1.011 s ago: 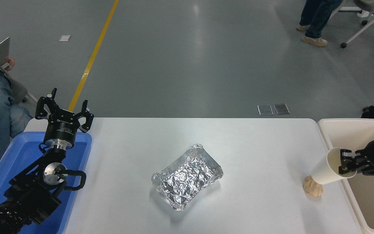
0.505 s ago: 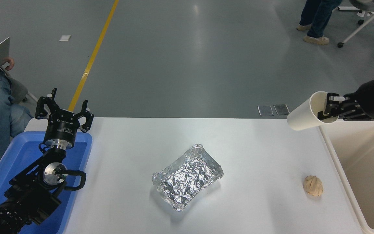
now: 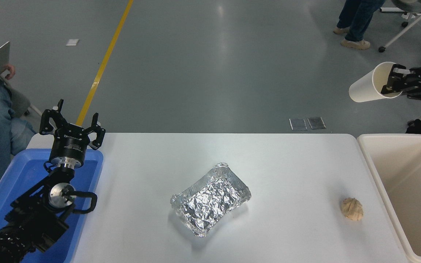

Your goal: Pick up paper cup place in dustbin

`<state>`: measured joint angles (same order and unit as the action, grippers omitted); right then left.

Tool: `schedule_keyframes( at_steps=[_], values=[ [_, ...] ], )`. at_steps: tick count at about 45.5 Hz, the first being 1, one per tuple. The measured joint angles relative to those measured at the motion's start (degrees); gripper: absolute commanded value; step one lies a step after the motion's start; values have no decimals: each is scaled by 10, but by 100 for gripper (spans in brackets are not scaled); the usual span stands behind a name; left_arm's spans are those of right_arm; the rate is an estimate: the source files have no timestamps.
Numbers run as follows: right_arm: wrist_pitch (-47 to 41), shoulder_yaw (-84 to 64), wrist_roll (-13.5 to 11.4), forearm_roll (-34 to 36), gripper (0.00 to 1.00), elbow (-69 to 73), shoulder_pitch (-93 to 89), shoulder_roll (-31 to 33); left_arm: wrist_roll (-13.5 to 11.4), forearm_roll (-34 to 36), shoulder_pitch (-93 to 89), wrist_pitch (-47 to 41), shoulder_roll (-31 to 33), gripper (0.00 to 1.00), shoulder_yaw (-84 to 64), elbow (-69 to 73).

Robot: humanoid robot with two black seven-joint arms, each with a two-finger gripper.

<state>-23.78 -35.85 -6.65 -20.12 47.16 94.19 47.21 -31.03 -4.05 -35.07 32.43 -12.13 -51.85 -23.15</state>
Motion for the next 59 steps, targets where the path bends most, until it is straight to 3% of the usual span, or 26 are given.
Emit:
schedule_keyframes(
  at_steps=[15, 34, 59],
  values=[
    [97, 34, -2, 165, 0, -262, -218, -76, 0, 0, 0, 0, 0, 99, 0, 0],
    [210, 46, -2, 322, 0, -360, -396, -126, 0, 0, 0, 0, 0, 99, 0, 0],
    [290, 91, -1, 382, 0, -374, -544, -219, 0, 0, 0, 0, 0, 99, 0, 0]
  ],
)
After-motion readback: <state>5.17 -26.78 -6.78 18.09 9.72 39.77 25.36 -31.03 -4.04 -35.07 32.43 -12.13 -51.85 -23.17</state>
